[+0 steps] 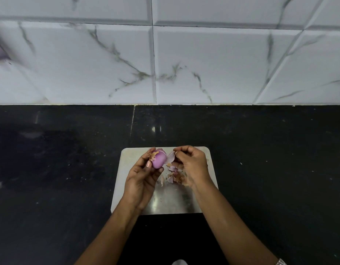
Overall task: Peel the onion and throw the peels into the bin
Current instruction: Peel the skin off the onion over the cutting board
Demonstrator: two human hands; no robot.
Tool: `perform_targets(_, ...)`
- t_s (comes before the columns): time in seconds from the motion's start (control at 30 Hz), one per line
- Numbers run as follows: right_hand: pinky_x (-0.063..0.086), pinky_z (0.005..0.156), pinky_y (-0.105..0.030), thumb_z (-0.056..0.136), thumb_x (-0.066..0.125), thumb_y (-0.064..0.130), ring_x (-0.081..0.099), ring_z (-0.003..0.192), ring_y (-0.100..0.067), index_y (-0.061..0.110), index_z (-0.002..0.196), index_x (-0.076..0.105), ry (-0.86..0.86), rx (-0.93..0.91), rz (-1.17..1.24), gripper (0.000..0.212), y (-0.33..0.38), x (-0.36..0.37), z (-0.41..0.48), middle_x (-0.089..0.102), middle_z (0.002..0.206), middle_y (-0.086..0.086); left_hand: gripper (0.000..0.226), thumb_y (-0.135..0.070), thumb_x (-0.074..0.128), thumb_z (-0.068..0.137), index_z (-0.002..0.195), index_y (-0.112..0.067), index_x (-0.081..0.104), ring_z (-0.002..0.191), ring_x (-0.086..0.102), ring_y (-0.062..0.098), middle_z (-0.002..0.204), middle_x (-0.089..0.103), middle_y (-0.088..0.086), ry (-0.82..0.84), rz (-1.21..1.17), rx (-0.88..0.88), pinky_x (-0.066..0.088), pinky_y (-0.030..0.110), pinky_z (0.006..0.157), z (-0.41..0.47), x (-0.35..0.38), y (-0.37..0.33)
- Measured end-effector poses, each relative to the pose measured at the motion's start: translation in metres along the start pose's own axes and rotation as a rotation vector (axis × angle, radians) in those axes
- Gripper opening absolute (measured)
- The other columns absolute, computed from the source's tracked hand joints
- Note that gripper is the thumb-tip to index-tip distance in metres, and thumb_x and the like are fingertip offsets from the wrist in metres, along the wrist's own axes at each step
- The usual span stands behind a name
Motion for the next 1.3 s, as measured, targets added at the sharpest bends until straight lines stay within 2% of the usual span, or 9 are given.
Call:
perform_targets(0.1, 0.059, 0.062, -0.030, 0.086, 0.057, 0.003, 0.069, 0.079, -0.025, 0.013, 0.082, 0.068, 0.010, -0.018, -0.019, 0.015, -0.002, 0.001, -0.003, 0.069, 0.087, -0.011, 0.040, -0.022, 0.071, 0.071, 0.109, -0.011, 0.069, 0.089, 0.070, 0.017, 0.114, 0.069, 0.009, -0.056, -0.070, -0.080, 0.057, 0.025, 0.067, -0.002, -0.005, 0.012)
perform_targets(0.2, 0.054, 0.053, -0.021, 0.089, 0.052, 0.005, 0.068, 0.076, -0.018, 0.012, 0.088, 0.071, 0.070, -0.119, -0.139, 0.020, 0.006, 0.007, -0.007, 0.070, 0.090, -0.004, 0.045, -0.029, 0.056, 0.083, 0.122, -0.006, 0.058, 0.085, 0.069, 0.015, 0.119, 0.065, 0.012, -0.102, -0.074, -0.140, 0.057, 0.025, 0.065, -0.002, -0.013, 0.022)
perform_targets(0.37, 0.058, 0.072, -0.028, 0.083, 0.065, 0.017, 0.067, 0.082, -0.010, 0.018, 0.092, 0.072, 0.177, -0.277, -0.379, 0.011, 0.008, 0.020, -0.010, 0.071, 0.089, 0.005, 0.085, -0.040, 0.092, 0.041, 0.113, -0.006, 0.063, 0.083, 0.070, 0.013, 0.102, 0.073, 0.007, -0.111, 0.026, -0.110, 0.057, 0.022, 0.066, -0.001, -0.015, 0.018)
perform_targets(0.5, 0.053, 0.077, -0.019, 0.076, 0.075, 0.025, 0.063, 0.086, -0.003, 0.019, 0.099, 0.069, 0.253, -0.342, -0.462, 0.025, 0.010, 0.029, -0.018, 0.068, 0.096, 0.005, 0.070, -0.030, 0.089, 0.051, 0.111, -0.005, 0.063, 0.082, 0.071, 0.015, 0.101, 0.070, 0.011, -0.114, 0.007, -0.112, 0.057, 0.021, 0.065, 0.000, -0.016, 0.018)
perform_targets(0.6, 0.050, 0.072, -0.011, 0.073, 0.077, 0.027, 0.063, 0.084, -0.003, 0.021, 0.101, 0.066, 0.264, -0.394, -0.587, 0.031, 0.015, 0.033, -0.023, 0.068, 0.095, 0.006, 0.083, -0.033, 0.094, 0.040, 0.112, -0.006, 0.062, 0.087, 0.071, 0.019, 0.099, 0.073, 0.010, -0.108, 0.045, -0.079, 0.057, 0.023, 0.068, 0.002, -0.017, 0.017)
perform_targets(0.87, 0.056, 0.070, -0.028, 0.077, 0.070, 0.010, 0.065, 0.073, -0.008, 0.017, 0.084, 0.069, 0.093, -0.586, -0.782, 0.010, 0.034, 0.023, -0.022, 0.071, 0.081, 0.003, 0.090, -0.048, 0.093, 0.029, 0.104, -0.008, 0.065, 0.083, 0.072, 0.018, 0.093, 0.074, 0.010, -0.193, 0.065, -0.104, 0.057, 0.024, 0.065, 0.002, -0.028, 0.022)
perform_targets(1.0, 0.046, 0.067, -0.009, 0.081, 0.068, 0.013, 0.062, 0.076, -0.006, 0.015, 0.089, 0.072, 0.097, -0.520, -0.868, 0.009, 0.025, 0.012, -0.009, 0.070, 0.092, -0.001, 0.094, -0.048, 0.094, 0.026, 0.103, -0.005, 0.064, 0.085, 0.073, 0.021, 0.092, 0.075, 0.013, -0.231, 0.025, -0.136, 0.057, 0.023, 0.060, 0.001, -0.035, 0.022)
perform_targets(1.17, 0.047, 0.081, -0.027, 0.084, 0.063, 0.034, 0.059, 0.098, -0.013, 0.020, 0.103, 0.069, 0.165, -0.540, -0.924, 0.024, 0.022, 0.025, -0.012, 0.066, 0.107, 0.001, 0.085, -0.047, 0.094, 0.025, 0.096, -0.005, 0.072, 0.078, 0.072, 0.015, 0.088, 0.075, 0.009, -0.227, 0.056, -0.178, 0.056, 0.021, 0.058, 0.001, -0.036, 0.024)
perform_targets(1.3, 0.055, 0.082, -0.034, 0.080, 0.068, 0.038, 0.064, 0.096, -0.012, 0.023, 0.117, 0.063, 0.240, -0.600, -0.859, 0.040, 0.033, 0.046, -0.024, 0.068, 0.113, 0.001, 0.067, -0.045, 0.093, 0.033, 0.089, -0.012, 0.077, 0.072, 0.069, 0.010, 0.086, 0.073, 0.005, -0.147, 0.061, -0.173, 0.056, 0.020, 0.060, 0.002, -0.027, 0.023)
Point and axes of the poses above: each hand's wrist, its own z-axis towards the middle knuckle, its own x-axis out of the palm, y = z × x, the point moved 10 cm from there along z, towards the middle knuckle
